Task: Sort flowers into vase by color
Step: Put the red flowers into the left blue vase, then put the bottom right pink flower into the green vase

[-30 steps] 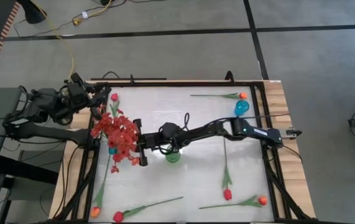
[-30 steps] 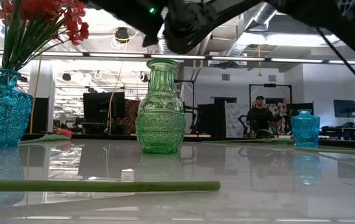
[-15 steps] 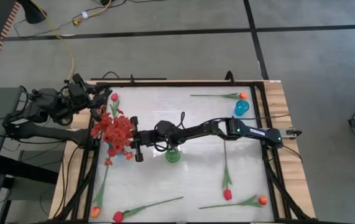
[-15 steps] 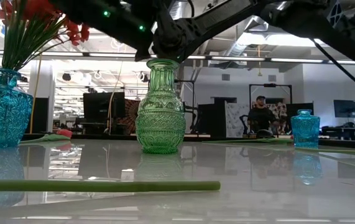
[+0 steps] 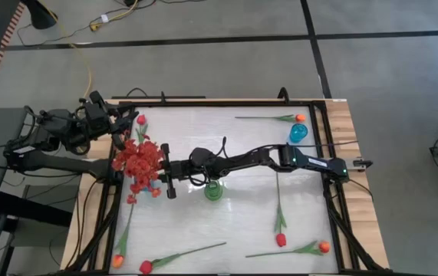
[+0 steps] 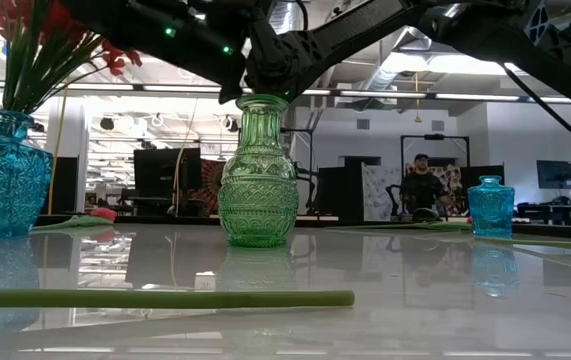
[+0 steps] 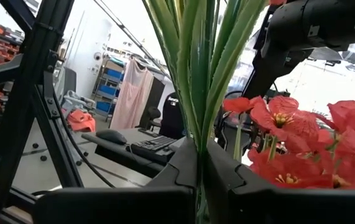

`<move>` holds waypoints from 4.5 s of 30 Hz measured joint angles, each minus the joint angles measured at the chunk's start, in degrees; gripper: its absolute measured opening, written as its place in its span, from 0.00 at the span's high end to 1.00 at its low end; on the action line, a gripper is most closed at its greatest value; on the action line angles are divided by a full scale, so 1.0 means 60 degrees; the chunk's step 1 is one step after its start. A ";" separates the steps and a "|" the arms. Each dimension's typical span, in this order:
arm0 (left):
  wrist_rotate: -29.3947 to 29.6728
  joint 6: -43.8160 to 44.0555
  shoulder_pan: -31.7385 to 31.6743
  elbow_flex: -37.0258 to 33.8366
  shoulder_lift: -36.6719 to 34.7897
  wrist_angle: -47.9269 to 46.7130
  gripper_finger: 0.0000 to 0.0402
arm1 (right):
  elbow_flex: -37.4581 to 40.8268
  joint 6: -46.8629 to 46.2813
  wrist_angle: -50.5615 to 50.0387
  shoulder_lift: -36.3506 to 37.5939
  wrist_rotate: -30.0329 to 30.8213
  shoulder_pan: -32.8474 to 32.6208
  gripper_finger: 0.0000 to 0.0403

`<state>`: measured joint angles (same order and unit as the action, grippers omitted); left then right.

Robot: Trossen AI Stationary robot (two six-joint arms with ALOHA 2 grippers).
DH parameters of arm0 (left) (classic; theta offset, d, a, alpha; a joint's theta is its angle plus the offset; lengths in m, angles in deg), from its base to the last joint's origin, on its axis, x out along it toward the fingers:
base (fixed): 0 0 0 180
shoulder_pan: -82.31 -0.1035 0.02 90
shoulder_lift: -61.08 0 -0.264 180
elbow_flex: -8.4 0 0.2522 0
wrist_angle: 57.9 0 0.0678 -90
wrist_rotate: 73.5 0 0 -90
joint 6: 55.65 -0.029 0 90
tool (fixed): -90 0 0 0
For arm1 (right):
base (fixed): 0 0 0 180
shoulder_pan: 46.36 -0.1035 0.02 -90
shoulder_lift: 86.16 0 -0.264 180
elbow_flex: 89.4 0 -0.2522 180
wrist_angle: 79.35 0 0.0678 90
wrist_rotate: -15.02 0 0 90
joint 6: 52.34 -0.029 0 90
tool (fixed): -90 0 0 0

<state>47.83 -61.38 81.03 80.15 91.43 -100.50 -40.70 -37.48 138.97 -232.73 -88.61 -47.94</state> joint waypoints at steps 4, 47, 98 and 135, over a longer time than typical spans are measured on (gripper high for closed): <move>0.0000 -0.0075 0.0000 0.0000 0.0000 -0.0007 0.70 | 0.0000 -0.0008 -0.0041 0.0000 0.0007 0.0000 0.87; 0.0011 -0.0219 0.0004 -0.0004 0.0000 -0.0029 0.70 | -0.2703 -0.1514 -0.6378 0.0007 0.0036 0.0388 0.61; -0.0023 -0.0206 0.0004 -0.0004 0.0004 -0.0398 0.70 | -0.2911 -0.0501 -1.4526 0.1088 -0.0447 0.0539 0.11; -0.0454 -0.1071 0.0007 -0.0007 0.1082 0.0069 0.70 | -0.2856 -0.2792 -2.3489 0.4284 0.3454 0.1042 0.12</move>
<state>45.11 -67.80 81.08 80.11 97.92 -100.09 -57.83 -54.24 -1.97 -207.02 -67.89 -41.69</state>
